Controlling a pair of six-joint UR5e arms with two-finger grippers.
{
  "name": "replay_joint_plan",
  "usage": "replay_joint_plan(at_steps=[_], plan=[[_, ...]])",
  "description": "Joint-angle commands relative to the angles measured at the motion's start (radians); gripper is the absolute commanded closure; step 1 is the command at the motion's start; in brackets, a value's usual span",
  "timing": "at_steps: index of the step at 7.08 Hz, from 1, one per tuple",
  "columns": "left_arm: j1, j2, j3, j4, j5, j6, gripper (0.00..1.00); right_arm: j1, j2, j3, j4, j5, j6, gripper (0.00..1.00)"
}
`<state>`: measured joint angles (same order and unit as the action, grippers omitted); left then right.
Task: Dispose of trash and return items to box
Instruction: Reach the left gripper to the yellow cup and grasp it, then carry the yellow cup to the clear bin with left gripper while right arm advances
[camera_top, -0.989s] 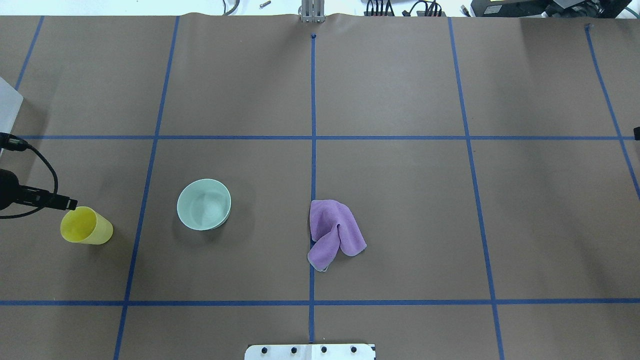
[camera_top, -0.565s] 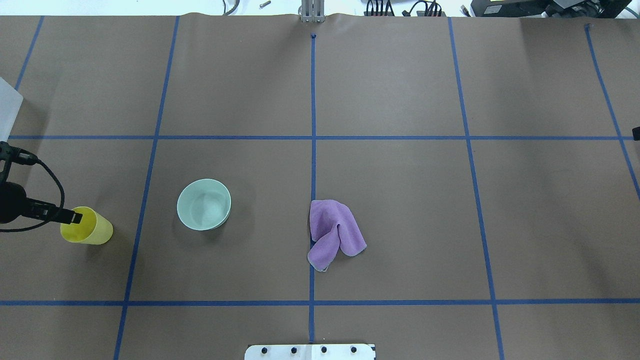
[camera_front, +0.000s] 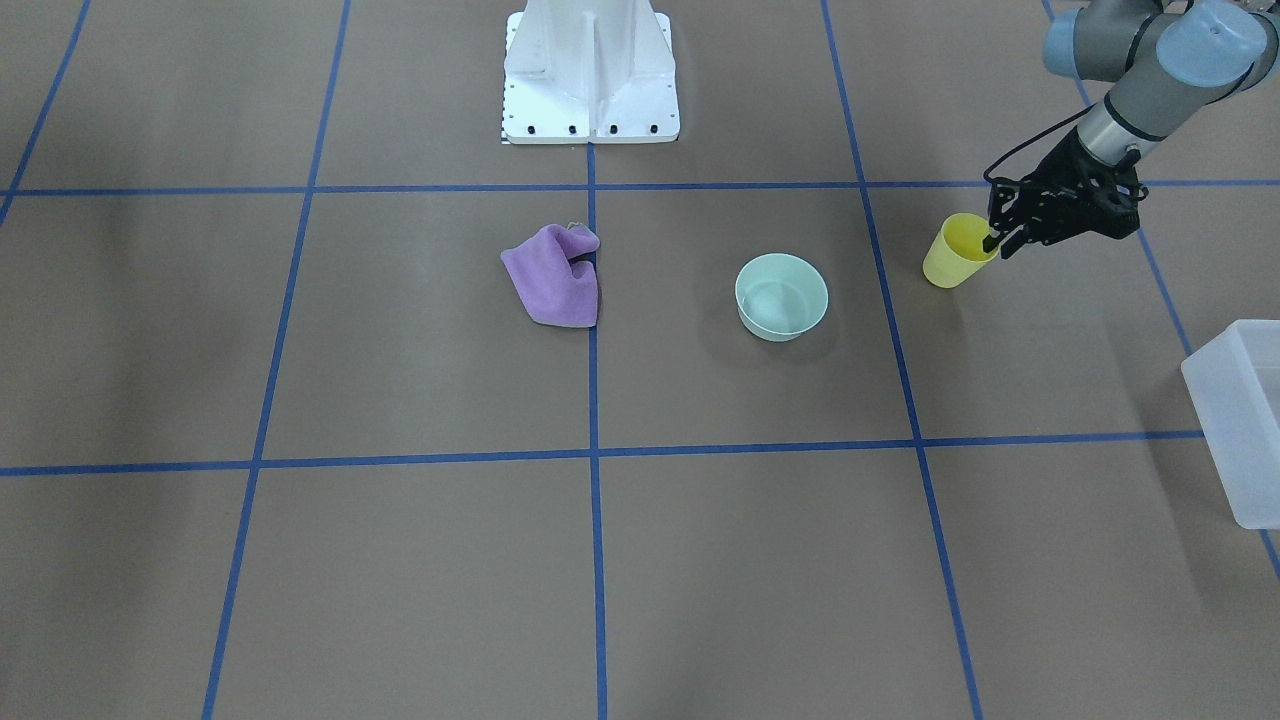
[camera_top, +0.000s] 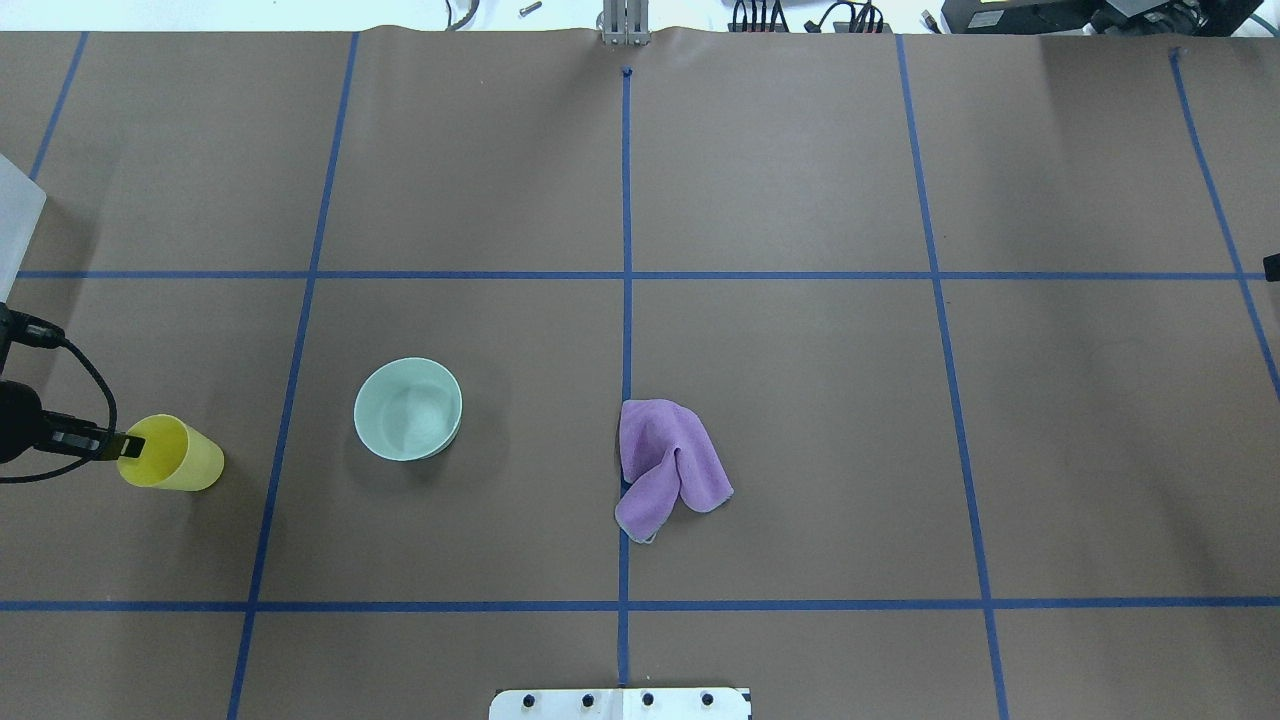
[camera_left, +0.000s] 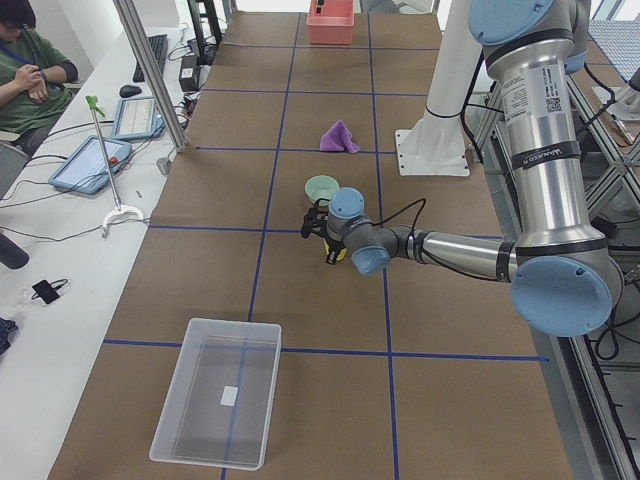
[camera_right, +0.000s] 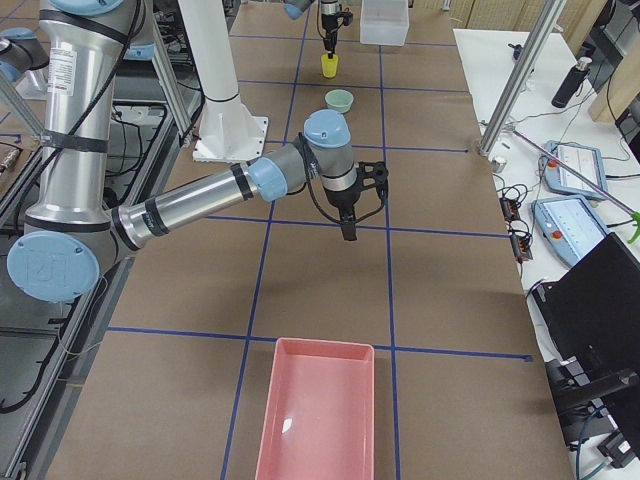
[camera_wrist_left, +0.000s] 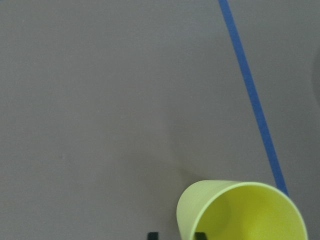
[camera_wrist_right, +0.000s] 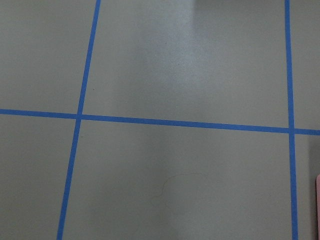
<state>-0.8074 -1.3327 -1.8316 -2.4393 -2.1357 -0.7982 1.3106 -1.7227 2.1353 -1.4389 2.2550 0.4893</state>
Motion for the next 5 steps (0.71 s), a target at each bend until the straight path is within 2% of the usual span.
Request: replay_joint_plan(at_steps=[1,3,5], plan=[[-0.003,-0.003,-0.017,-0.012,-0.012,-0.003,1.0,-0.001,0.0,-0.002,0.0,0.0,0.0,0.0],[-0.059,0.004,-0.044,-0.01,-0.096,0.001,1.0,-0.001,0.0,-0.005,0.0,0.0,0.0,0.0],[-0.233,0.0,-0.023,0.002,-0.162,0.013,1.0,-0.005,0.0,-0.005,0.0,0.0,0.0,0.0]])
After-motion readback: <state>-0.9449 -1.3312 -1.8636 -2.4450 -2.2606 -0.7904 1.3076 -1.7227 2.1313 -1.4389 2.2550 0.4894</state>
